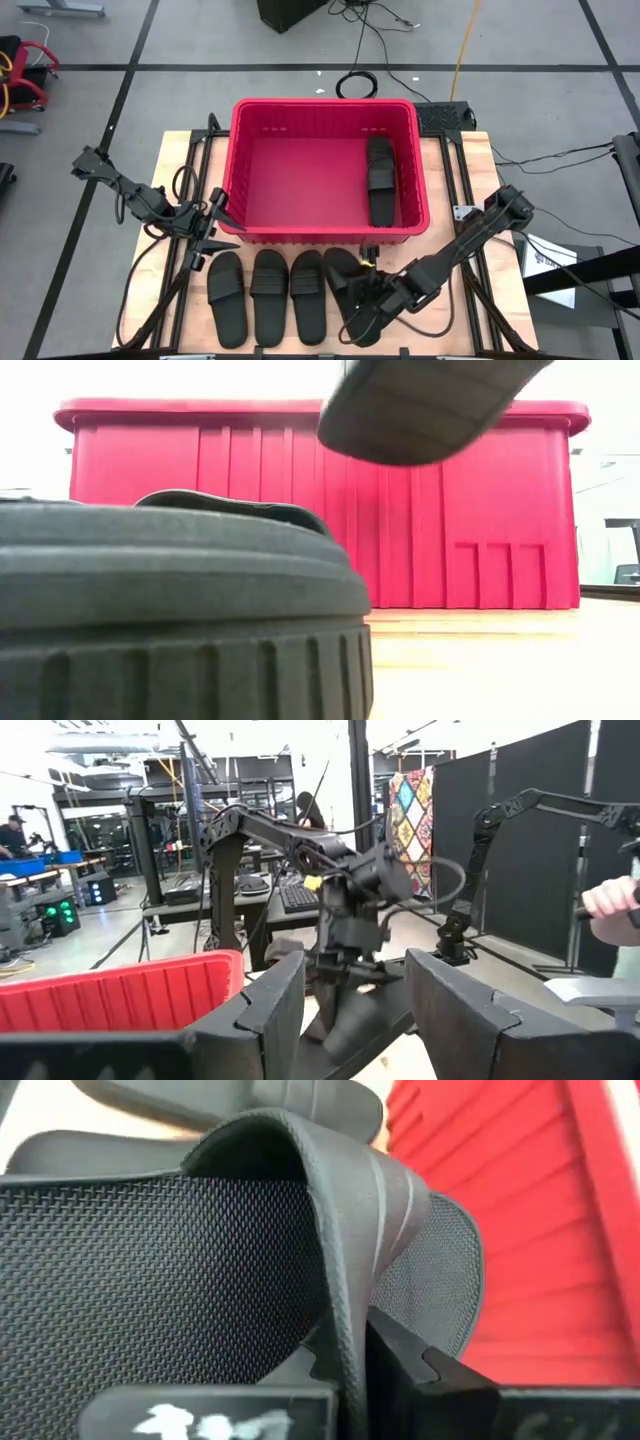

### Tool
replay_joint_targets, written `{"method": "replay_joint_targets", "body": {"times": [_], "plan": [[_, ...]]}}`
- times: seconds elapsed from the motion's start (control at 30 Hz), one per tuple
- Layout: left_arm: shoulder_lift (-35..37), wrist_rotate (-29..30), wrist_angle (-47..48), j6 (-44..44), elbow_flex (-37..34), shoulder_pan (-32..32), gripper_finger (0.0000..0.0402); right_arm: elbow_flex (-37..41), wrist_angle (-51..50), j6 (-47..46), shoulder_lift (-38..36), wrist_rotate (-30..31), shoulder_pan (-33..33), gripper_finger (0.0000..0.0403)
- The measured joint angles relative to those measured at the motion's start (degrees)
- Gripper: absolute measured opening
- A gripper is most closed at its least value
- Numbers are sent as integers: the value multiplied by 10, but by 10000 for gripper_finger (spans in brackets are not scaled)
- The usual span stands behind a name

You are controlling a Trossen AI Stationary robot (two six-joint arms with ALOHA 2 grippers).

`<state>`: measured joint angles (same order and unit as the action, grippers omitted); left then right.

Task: Pick and place slides into bin
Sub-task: Put the black slide into the red bin

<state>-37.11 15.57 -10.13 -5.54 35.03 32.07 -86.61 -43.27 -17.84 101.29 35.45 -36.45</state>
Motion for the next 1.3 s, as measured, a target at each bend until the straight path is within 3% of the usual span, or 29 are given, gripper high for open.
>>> {"method": "replay_joint_targets", "body": {"times": [0.57,0.83,1.1,1.3], "plan": [[0,0,-21,2,0,0,179,0,170,224,-53,-28,22,15],[0,7,-33,0,0,0,179,0,187,293,-114,-25,66,15],[0,100,-33,-16,0,0,179,0,167,336,-181,-21,122,15],[1,220,-35,-56,0,-3,179,-1,113,338,-222,41,177,15]]}}
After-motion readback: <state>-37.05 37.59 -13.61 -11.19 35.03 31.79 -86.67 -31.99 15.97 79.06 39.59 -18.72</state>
